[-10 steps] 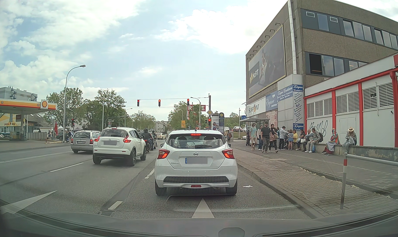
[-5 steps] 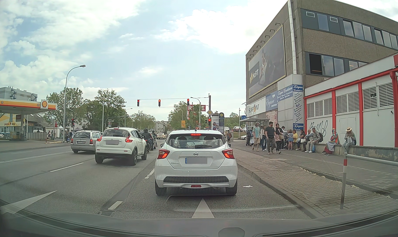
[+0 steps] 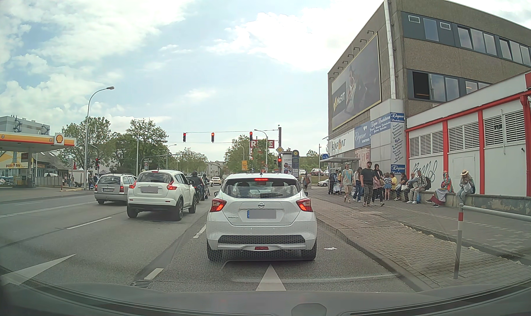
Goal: Follow the waypoints while adhering to traffic rules and regulations
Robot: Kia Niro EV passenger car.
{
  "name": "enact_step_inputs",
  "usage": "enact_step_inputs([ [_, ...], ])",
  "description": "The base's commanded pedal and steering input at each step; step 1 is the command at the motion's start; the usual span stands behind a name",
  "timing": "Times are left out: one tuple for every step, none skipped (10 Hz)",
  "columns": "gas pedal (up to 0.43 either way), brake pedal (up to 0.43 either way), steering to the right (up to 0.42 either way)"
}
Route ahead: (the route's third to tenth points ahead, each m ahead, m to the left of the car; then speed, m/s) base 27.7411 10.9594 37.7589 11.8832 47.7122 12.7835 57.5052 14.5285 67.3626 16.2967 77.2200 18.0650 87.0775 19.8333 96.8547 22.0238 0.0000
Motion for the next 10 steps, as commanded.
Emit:
enact_step_inputs([
  [0.0, 0.311, -0.082],
  [0.0, 0.311, -0.082],
  [0.0, 0.311, -0.082],
  [0.0, 0.311, -0.082],
  [0.0, 0.311, -0.082],
  [0.0, 0.311, -0.082],
  [0.0, 0.311, -0.082],
  [0.0, 0.311, -0.082],
  [0.0, 0.311, -0.082],
  [0.0, 0.311, -0.082],
])
